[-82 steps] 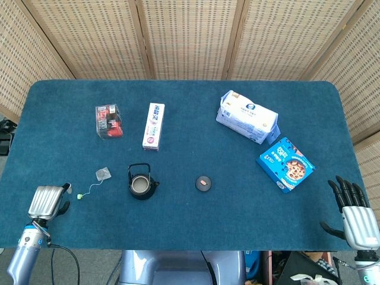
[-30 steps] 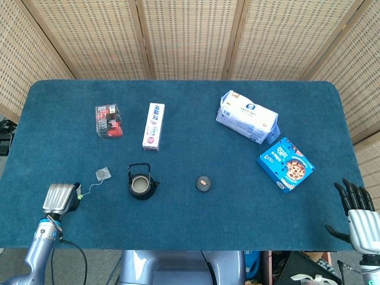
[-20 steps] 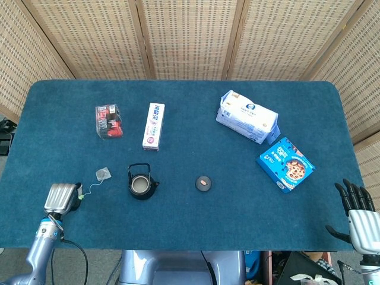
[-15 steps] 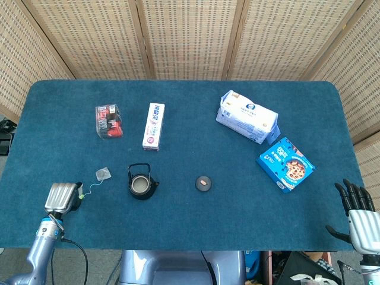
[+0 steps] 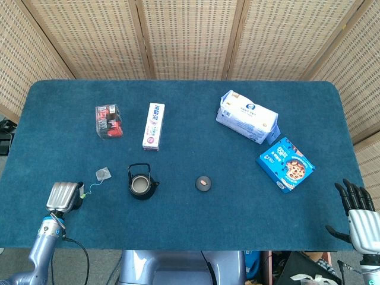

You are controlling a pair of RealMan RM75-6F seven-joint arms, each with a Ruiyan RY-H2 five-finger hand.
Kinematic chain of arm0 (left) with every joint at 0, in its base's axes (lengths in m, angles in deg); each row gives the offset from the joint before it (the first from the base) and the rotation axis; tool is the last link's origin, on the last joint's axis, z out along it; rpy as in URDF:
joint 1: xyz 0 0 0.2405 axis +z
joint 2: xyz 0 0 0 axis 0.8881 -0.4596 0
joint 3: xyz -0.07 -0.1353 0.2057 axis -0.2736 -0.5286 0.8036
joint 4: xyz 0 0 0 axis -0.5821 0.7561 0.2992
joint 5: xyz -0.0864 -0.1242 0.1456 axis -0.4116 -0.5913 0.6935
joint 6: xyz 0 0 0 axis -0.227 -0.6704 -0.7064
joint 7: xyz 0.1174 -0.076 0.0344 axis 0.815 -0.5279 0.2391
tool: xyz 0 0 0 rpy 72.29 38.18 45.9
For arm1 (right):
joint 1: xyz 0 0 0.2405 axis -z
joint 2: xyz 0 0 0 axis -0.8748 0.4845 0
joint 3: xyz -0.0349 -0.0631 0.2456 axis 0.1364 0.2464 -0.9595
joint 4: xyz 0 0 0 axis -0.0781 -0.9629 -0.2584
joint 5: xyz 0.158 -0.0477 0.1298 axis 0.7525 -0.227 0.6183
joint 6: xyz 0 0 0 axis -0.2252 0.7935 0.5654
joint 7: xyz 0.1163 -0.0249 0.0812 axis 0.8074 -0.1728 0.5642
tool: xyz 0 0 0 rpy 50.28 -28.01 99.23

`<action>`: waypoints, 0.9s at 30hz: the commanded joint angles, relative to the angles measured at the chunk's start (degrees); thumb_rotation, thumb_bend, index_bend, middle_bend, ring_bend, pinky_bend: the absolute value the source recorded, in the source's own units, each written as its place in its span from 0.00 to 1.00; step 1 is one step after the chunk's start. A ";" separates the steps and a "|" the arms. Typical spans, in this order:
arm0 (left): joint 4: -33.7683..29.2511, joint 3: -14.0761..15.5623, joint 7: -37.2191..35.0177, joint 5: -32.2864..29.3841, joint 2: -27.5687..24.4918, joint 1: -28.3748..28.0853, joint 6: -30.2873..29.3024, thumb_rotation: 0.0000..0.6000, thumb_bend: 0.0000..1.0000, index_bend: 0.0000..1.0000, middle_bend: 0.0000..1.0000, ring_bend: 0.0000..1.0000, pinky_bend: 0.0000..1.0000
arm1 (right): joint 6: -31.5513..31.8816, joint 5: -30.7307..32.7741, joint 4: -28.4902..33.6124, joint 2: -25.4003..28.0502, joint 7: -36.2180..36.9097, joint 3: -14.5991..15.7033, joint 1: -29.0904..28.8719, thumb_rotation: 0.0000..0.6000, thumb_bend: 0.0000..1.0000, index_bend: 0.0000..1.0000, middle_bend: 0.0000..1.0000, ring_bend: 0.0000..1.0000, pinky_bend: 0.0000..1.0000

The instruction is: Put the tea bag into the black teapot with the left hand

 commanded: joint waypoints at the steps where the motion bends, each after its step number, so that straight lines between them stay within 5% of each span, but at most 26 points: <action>1: -0.03 0.01 0.00 -0.13 -0.03 -0.07 0.09 1.00 0.35 0.60 0.82 0.73 0.65 | 0.00 0.00 -0.01 0.02 0.01 -0.02 0.00 1.00 0.06 0.00 0.00 0.00 0.00; 27: -1.12 -0.38 -2.12 0.28 -0.91 -0.60 -0.80 1.00 0.49 0.62 0.83 0.74 0.66 | -0.21 0.10 0.13 0.23 0.24 -0.04 0.06 1.00 0.06 0.00 0.00 0.00 0.00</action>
